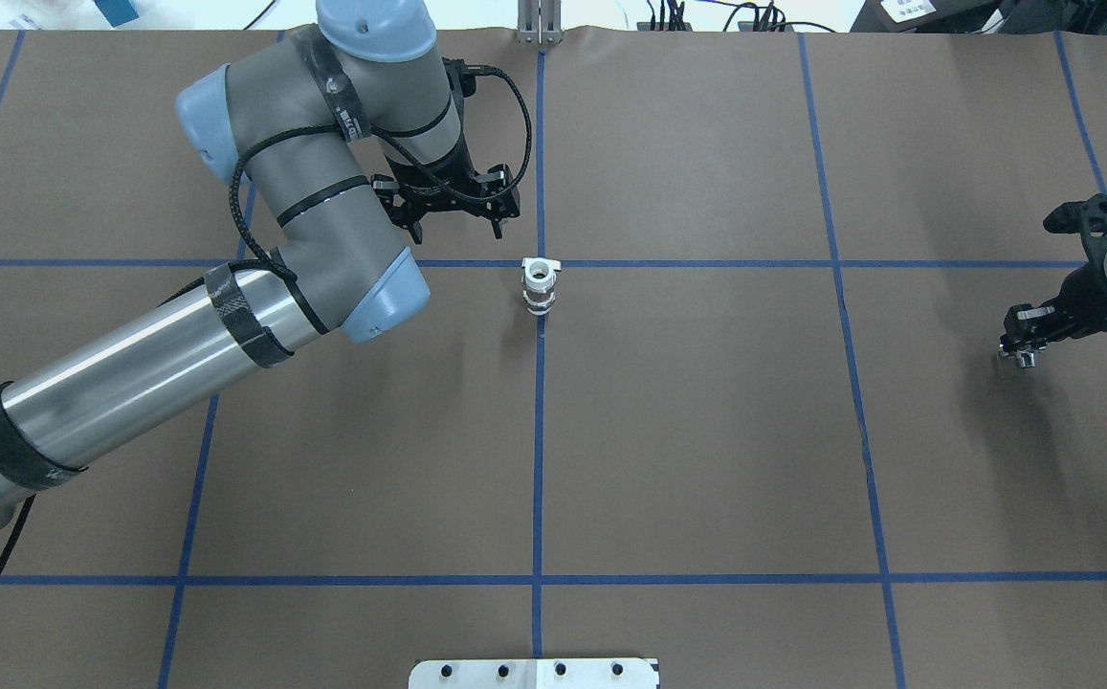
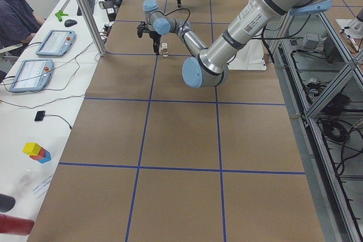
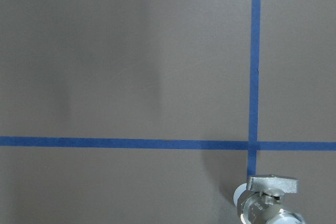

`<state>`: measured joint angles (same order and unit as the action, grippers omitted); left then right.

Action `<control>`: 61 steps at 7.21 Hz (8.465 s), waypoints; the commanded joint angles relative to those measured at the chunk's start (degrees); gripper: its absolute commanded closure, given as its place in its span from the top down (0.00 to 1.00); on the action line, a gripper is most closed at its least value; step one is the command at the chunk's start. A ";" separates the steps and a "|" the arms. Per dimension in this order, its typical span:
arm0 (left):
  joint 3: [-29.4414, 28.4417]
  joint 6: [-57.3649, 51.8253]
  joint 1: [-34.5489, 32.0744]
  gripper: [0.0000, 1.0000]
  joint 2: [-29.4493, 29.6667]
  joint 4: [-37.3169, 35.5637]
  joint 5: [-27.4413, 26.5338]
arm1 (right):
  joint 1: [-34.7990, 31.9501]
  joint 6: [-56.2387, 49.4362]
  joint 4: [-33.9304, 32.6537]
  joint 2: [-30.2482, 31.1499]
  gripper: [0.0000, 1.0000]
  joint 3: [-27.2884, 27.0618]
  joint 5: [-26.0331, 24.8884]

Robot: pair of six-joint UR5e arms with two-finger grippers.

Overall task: Assemble PPR valve and pipe with both arms
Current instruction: 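Hold the chrome fitting in the right gripper above its spot, then carry the fitting with the right gripper toward the valve while the left arm withdraws, then lower the fitting onto the top of the valve with the right gripper, then press and seat the fitting into the valve with the right gripper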

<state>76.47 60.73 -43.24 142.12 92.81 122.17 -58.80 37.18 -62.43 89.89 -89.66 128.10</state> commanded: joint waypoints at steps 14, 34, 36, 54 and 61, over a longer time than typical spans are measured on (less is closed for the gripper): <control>6.47 -11.74 -3.67 1.00 -7.87 -0.09 -0.09 | -4.84 -0.62 -41.23 -25.68 0.00 -7.11 6.02; 17.58 -36.30 -16.17 1.00 -27.07 -0.79 2.99 | 17.40 44.03 -29.15 -58.51 0.00 17.42 -4.18; 17.23 -36.30 -16.00 1.00 -26.98 -0.70 2.99 | 17.75 44.03 -29.06 -58.51 0.00 17.59 -4.18; 16.70 -36.21 -15.91 1.00 -26.89 -0.79 2.99 | 18.63 43.50 -26.95 -57.98 0.00 19.17 -4.26; 16.70 -36.21 -15.91 1.00 -26.98 -0.70 2.99 | 18.63 43.15 -26.95 -57.90 0.00 19.52 -4.26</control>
<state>93.16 24.58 -59.14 115.15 92.11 125.16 -40.17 80.34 -89.41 32.03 -70.16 123.84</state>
